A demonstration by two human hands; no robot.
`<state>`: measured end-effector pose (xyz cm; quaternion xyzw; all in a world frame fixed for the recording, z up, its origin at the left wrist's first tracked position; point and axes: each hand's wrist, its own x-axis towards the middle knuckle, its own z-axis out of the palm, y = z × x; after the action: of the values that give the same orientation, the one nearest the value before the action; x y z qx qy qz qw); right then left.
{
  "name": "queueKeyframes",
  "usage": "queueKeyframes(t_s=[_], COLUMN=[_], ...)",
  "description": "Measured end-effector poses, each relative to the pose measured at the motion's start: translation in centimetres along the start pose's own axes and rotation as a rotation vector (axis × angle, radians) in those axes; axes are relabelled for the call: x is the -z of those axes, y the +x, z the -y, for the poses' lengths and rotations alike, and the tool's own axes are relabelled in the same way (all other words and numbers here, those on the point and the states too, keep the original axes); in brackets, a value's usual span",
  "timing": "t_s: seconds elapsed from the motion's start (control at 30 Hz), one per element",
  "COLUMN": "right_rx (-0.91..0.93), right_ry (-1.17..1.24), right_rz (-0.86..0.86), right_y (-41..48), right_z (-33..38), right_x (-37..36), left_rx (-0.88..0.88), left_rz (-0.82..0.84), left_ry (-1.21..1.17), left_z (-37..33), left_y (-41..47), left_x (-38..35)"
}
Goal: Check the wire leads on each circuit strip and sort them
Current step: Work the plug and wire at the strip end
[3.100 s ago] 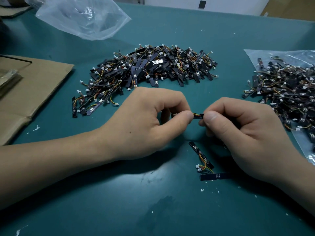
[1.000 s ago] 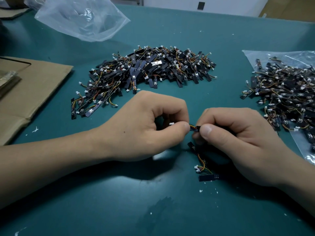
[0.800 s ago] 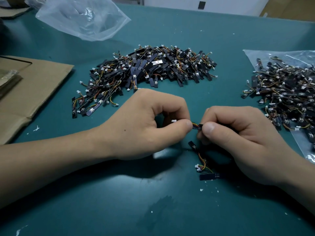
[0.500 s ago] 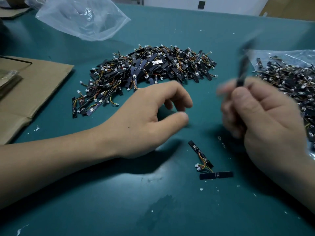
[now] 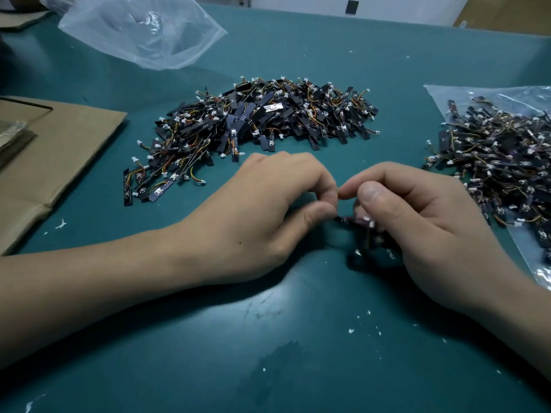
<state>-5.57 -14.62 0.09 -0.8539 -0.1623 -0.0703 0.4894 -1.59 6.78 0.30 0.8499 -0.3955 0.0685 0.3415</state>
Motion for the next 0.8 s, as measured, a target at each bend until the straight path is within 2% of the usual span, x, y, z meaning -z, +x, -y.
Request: queueKeyframes(t_s=[0.1, 0.27, 0.43, 0.8], right_rx=[-0.019, -0.017, 0.029, 0.087], right_ry=[0.015, 0.075, 0.100, -0.008], right_rz=[0.031, 0.070, 0.040, 0.071], right_y=[-0.08, 0.03, 0.10, -0.29], right_z=[0.16, 0.24, 0.17, 0.58], right_x=[-0.05, 0.09, 0.07, 0.09], left_rx=[0.039, 0.000, 0.060, 0.059], left_rz=[-0.138, -0.174, -0.139, -0.030], left_ry=[-0.074, -0.074, -0.177, -0.249], left_z=[-0.09, -0.34, -0.31, -0.65], left_y=[-0.10, -0.17, -0.16, -0.35], left_x=[0.27, 0.36, 0.55, 0.79])
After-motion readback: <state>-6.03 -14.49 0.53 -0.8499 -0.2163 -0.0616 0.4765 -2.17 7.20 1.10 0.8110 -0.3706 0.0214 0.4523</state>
